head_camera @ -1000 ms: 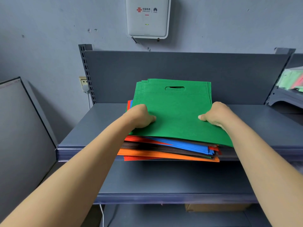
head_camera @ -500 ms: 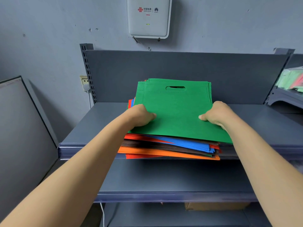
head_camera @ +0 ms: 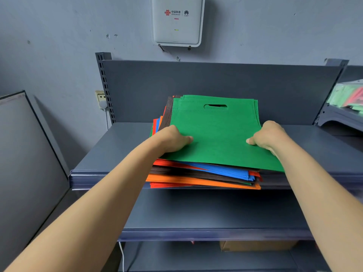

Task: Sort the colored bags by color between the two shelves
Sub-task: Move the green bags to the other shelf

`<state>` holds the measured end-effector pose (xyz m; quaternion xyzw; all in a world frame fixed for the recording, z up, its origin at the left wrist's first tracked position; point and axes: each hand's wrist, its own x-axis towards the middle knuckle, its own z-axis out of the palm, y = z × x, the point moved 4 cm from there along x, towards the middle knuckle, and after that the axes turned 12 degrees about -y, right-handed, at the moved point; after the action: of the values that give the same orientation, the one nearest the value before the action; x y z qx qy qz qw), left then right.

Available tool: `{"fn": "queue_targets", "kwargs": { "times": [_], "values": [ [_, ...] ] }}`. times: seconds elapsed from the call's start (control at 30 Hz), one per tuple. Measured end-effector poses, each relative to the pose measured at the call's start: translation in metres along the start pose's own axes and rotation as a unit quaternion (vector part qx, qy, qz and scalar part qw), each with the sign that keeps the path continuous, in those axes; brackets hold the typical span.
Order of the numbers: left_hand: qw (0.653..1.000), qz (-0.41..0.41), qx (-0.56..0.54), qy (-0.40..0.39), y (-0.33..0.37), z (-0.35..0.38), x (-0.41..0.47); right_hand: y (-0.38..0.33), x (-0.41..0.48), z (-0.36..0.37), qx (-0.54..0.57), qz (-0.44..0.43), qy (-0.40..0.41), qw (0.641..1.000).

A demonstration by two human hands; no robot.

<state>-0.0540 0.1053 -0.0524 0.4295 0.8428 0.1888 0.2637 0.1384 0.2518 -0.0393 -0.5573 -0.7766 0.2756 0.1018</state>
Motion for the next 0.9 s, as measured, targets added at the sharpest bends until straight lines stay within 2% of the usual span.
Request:
{"fn": "queue_targets", "kwargs": {
  "times": [0.2, 0.47, 0.57, 0.7, 0.9],
  "values": [
    [1.000, -0.015, 0.011, 0.020, 0.003, 0.002, 0.004, -0.002, -0.004, 0.002, 0.004, -0.007, -0.010, 1.000],
    [0.991, -0.017, -0.128, 0.031, 0.002, -0.010, 0.001, -0.002, -0.007, 0.003, 0.022, -0.028, -0.036, 0.999],
    [0.996, 0.033, -0.014, 0.083, 0.011, -0.006, 0.000, -0.002, -0.007, 0.001, 0.022, -0.024, -0.037, 0.999],
    [0.963, 0.138, 0.168, 0.157, 0.031, 0.001, -0.010, -0.006, -0.008, -0.005, 0.016, -0.025, -0.014, 0.999],
    [0.918, 0.178, 0.314, 0.162, 0.056, 0.004, -0.035, -0.019, -0.011, -0.011, 0.034, -0.040, 0.020, 0.998]
  ]
}}
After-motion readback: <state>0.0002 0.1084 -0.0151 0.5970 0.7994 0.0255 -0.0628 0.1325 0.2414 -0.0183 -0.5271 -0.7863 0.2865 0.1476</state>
